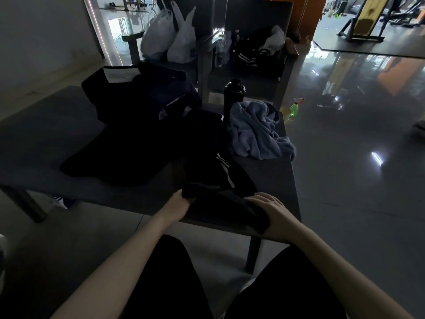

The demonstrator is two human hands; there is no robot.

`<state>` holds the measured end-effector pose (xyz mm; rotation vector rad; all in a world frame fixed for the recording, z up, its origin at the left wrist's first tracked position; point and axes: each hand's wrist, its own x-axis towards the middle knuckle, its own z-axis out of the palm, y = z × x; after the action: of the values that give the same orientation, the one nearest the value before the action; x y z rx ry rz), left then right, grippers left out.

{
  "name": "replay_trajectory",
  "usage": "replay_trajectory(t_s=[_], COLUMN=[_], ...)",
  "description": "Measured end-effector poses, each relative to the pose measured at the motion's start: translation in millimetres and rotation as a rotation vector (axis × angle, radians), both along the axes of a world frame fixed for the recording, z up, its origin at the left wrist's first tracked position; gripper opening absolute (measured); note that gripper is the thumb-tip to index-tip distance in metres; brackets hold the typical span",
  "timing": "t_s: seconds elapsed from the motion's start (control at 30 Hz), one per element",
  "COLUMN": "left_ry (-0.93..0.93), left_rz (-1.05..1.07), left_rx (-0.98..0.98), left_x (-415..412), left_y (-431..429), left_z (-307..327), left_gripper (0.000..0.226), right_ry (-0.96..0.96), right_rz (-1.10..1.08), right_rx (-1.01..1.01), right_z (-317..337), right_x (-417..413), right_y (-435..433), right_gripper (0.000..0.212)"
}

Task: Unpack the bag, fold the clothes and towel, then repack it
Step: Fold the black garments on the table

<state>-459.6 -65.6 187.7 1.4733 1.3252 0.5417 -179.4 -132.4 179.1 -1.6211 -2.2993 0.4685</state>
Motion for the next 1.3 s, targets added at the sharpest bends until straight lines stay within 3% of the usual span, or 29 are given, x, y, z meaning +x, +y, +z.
replay_trajectory(t_s=[0.13,0.17,0.23,0.3,0.4,0.47,0.53,0.7,0.87,1.03,1.2,1.3], left_ry=[-0.094,-0.122,-0.139,-0.131,-0.064,-0.043,-0.031,0.107,0.225,0.373,0.264,0.150], left_rz=[0.190,0.223,0.264,0.235,0.077,0.056,0.061,0.049,0.107,0.142,0.174,0.256], left_rx=[-0.046,-0.060,-0.086,-0.095,-0.050,-0.019,0.000,0.101,0.168,0.174,0.150,0.069], left_x=[11,13,14,12,9,8,8,21,40,45,42,40], left_y=[6,7,9,9,3,3,3,2,4,11,14,15], left_z=[-4,-5,-5,-7,-5,-7,-6,0,5,10,7,8], left_gripper=[0.021,0.023,0.036,0.048,0.046,0.053,0.056,0.072,0.065,0.058,0.048,0.049], right_ry=[0.355,0.430,0.550,0.546,0.544,0.647,0.755,0.671,0.761,0.838,0.630,0.615], right_rz=[-0.318,-0.400,-0.520,-0.548,-0.567,-0.581,-0.580,-0.725,-0.801,-0.838,-0.895,-0.970], right_rx=[-0.050,-0.084,-0.119,-0.124,-0.194,-0.271,-0.325,-0.141,0.015,-0.278,-0.172,-0.110], right_z=[2,3,7,7,-2,-7,-8,1,8,11,3,4], right_x=[-13,-16,-23,-29,-33,-30,-25,-31,-37,-28,-28,-22], right_y=[18,22,30,35,31,25,21,25,33,36,31,35], right_gripper=[0.014,0.011,0.023,0.022,0.022,0.015,0.023,0.013,0.023,0.029,0.009,0.011])
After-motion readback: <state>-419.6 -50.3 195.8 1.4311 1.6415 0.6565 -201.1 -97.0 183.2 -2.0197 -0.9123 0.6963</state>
